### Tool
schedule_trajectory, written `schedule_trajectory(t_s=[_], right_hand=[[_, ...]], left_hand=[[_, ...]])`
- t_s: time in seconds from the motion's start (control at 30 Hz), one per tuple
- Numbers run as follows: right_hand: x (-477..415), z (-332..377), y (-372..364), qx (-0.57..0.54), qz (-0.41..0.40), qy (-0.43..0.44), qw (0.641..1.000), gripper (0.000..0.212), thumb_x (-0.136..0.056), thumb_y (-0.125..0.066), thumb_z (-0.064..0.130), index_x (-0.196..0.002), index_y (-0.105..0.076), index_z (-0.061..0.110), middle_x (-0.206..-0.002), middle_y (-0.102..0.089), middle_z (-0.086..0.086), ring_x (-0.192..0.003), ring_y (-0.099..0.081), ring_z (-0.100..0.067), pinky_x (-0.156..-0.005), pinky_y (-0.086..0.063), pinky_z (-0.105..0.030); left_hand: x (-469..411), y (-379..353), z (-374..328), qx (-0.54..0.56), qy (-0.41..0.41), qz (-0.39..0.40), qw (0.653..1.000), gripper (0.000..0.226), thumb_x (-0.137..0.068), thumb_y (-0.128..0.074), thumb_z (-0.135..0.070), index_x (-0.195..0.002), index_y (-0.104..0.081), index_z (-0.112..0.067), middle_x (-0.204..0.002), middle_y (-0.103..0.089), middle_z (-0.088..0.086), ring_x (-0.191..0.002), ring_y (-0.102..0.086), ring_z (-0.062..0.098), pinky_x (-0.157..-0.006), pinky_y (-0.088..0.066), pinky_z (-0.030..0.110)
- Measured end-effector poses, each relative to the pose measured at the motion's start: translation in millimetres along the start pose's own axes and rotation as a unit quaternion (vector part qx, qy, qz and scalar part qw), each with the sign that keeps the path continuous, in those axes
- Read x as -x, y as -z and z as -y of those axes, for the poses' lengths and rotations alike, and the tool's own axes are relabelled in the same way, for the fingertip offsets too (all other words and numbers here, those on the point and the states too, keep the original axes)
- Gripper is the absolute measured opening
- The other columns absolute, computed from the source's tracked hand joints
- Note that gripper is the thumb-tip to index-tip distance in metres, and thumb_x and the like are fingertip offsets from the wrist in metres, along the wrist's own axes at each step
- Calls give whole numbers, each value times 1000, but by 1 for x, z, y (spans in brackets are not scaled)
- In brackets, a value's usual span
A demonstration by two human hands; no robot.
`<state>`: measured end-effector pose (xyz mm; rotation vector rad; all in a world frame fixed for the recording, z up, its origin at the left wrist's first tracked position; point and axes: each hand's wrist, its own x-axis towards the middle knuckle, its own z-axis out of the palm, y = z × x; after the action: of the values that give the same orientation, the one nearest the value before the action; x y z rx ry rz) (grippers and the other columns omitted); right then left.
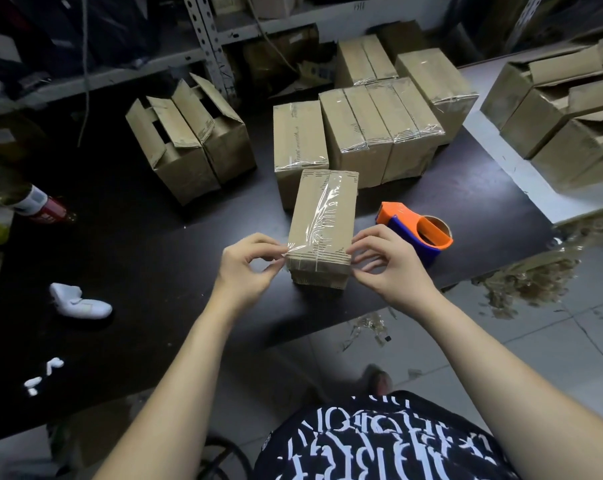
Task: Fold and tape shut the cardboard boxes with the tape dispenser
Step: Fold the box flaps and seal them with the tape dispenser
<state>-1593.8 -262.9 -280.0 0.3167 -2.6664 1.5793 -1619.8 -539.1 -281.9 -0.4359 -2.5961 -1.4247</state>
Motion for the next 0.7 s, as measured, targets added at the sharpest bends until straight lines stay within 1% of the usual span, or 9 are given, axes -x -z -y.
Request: schedule_trajectory(t_s=[0.07, 0.17, 0.23, 0.33, 0.4, 0.47, 0.57, 0.63, 0.7], right_hand=[[0, -4, 4, -1, 7, 7, 1000, 28, -81, -83, -1, -104, -77, 14, -119, -61, 4, -100, -69, -14, -76, -63, -31], [1, -10, 7, -1, 21, 9, 1000, 24, -80, -86, 3, -100, -80, 16, -124, -59, 5, -110, -65, -12, -77, -63, -29], [0, -14, 7, -15, 14, 8, 1000, 23, -79, -88, 5, -99, -82, 16, -125, -60, 5, -114, -65, -13, -76, -63, -28], [-1, -19, 7, -14, -17, 23, 1000, 19, -82, -86, 5, -98, -84, 15, -124, -65, 3, -112, -66, -16, -74, -62, -24], [-1, -18, 9, -18, -34, 29, 999, 16, -83, -85, 7, -98, -84, 14, -122, -67, 3, -108, -67, -14, -72, -57, -17], [-1, -19, 11, -21, -55, 42, 997, 14, -84, -84, 8, -97, -84, 12, -121, -70, 2, -104, -68, -12, -76, -54, -14], [-2, -23, 14, -14, -91, 63, 994, 11, -86, -82, 6, -96, -83, 10, -118, -73, 0, -106, -69, -11, -80, -55, -18], [0, -28, 15, -11, -109, 62, 992, 11, -87, -79, 3, -96, -83, 8, -118, -74, -1, -109, -69, -7, -82, -56, -20], [3, -34, 13, -4, -126, 65, 990, 14, -88, -78, -2, -98, -82, 6, -119, -74, -3, -111, -68, -5, -87, -55, -19]], left_hand=[[2, -3, 1, -26, -27, 14, 999, 22, -82, -84, 2, -98, -83, -12, -100, -72, -3, -93, -70, 16, -82, -57, 28], [4, -10, 0, -50, -65, 9, 997, 22, -80, -85, 3, -97, -83, -11, -104, -70, 0, -95, -67, 11, -83, -57, 27], [3, -14, 0, -59, -80, -5, 995, 20, -79, -85, 4, -95, -83, -9, -109, -69, 2, -92, -66, 8, -81, -56, 25], [2, -22, -4, -57, -80, -14, 995, 20, -81, -84, 3, -97, -83, -8, -115, -70, 3, -84, -67, 14, -78, -56, 24], [2, -30, -7, -55, -81, -18, 995, 16, -82, -82, 4, -94, -83, -6, -114, -71, 3, -83, -68, 17, -77, -57, 26], [1, -37, -8, -54, -91, -40, 994, 12, -83, -80, 7, -90, -82, -3, -109, -73, 6, -87, -71, 19, -79, -59, 28], [-1, -49, -7, -59, -120, -82, 988, 10, -83, -79, 9, -90, -80, 2, -103, -75, 13, -94, -73, 24, -85, -59, 32], [1, -57, -5, -83, -141, -89, 983, 11, -82, -80, 10, -91, -79, 4, -103, -76, 15, -95, -73, 24, -87, -58, 34], [3, -64, -3, -101, -151, -84, 980, 14, -81, -80, 9, -94, -79, 4, -106, -76, 17, -97, -71, 21, -90, -57, 32]])
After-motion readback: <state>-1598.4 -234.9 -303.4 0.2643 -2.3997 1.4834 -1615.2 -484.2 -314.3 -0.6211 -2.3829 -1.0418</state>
